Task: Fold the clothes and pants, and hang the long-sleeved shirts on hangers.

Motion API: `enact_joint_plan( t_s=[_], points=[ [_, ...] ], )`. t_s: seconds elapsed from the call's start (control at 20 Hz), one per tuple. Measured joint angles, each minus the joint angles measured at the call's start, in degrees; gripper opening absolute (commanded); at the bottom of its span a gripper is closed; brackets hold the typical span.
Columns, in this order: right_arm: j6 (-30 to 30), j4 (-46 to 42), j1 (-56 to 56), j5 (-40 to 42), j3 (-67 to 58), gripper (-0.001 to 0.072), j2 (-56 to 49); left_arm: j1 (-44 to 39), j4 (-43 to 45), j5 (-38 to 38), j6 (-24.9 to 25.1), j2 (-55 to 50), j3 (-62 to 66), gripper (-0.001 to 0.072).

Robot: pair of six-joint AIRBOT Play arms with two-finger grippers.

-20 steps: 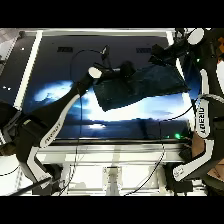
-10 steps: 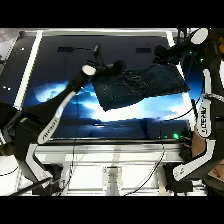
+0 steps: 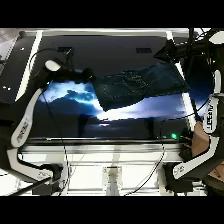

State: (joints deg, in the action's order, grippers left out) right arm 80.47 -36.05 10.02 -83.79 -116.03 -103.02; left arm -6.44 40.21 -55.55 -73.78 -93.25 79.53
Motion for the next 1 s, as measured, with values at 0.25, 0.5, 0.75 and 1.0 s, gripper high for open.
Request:
enact_joint_plan(
  t_s=[0.25,0.5,0.75,1.0],
  points=[
    [-1.62,4.26,0.76,-1.36,0.09,0.0525,-0.63,3.98,-5.68,-1.51,0.52,6.19,-14.58,0.0478],
    [-1.9,5.29,0.94,-0.52,0.09,0.0526,-0.79,2.71,-15.74,0.17,3.61,3.74,-18.34,0.0478],
    [-2.01,5.66,0.94,-0.13,0.09,0.0526,-0.79,1.84,-31.61,1.64,12.52,-2.89,-19.06,0.0502],
    [-2.01,5.95,0.94,0.31,0.09,0.0526,-0.79,2.36,-37.27,3.91,17.31,-6.08,-19.19,0.0486]
  ],
)
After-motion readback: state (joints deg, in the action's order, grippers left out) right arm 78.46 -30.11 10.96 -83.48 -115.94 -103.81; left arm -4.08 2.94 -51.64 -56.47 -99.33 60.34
